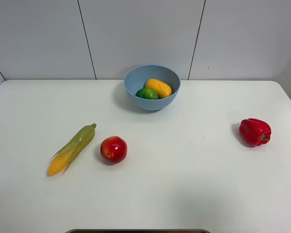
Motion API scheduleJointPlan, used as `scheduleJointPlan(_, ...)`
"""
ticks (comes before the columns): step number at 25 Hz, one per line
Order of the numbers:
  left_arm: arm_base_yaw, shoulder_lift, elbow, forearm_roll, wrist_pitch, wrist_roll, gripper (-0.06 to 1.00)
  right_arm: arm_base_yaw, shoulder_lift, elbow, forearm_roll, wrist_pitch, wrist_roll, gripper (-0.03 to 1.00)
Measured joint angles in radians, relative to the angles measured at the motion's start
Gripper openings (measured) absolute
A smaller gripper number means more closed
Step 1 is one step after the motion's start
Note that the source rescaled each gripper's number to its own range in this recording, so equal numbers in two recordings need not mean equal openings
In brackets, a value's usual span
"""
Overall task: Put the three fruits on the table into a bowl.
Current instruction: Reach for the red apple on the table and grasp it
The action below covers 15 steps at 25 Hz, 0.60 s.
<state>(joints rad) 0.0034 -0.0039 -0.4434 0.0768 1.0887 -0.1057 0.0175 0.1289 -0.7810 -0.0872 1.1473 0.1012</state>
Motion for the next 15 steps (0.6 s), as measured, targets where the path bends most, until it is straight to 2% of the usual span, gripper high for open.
scheduleJointPlan(7, 0.000, 0.000, 0.000, 0.000, 0.000, 0.001, 0.70, 0.000, -0.108, 0.099, 0.007, -0.027, 0.004, 0.58)
scheduleJointPlan(15, 0.000, 0.000, 0.000, 0.000, 0.000, 0.001, 0.70, 0.000, -0.122, 0.186, 0.010, -0.034, 0.004, 0.58)
